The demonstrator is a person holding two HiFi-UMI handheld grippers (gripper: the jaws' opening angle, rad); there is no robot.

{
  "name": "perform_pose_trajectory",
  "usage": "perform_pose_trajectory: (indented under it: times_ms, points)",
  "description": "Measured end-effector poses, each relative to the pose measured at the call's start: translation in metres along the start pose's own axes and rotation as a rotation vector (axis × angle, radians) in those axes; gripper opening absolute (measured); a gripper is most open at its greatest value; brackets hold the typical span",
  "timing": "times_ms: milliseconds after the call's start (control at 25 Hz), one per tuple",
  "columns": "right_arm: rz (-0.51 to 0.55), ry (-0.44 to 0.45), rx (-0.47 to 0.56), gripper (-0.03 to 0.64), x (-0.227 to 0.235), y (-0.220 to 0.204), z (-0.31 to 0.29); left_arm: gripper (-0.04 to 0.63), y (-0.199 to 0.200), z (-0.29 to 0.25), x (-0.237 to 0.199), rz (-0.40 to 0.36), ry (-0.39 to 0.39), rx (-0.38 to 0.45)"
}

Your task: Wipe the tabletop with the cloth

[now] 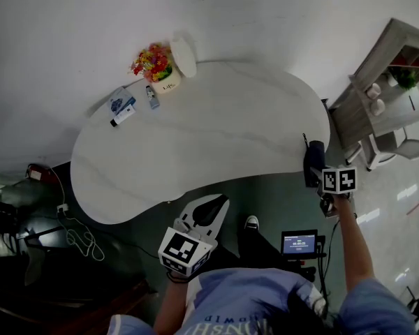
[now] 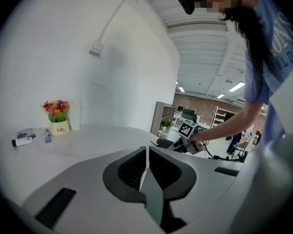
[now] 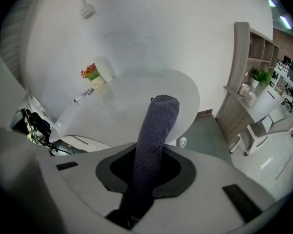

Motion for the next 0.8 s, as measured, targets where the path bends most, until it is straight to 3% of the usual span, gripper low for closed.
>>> perform_pose_trajectory:
  times_ms: [280,600,800]
  points:
    - [-0.004,0.107,0.068,0.074,-0.033,0.000,0.003,0.015,-0.010,0.012,0.000,0.009,0.046,-0.026]
    - [0.069,0.266,0.098,0.074,-0.101,0.001,-0.002,0.015,-0.020,0.034,-0.001,0.036,0.132,-0.040]
    - [0.133,0.323,0.107,0.074,-0.143,-0.008,0.002,0.015,-0.028,0.047,0.008,0.023,0.113,-0.049]
Point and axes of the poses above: the fingertips, and each gripper's own axes: z backward along the fingers, x to its right, y out of its top, the point moved 3 cm from there along z, backward along the fingers, and after that the axes turned 11 degrees about y, right-handed, at the moved point
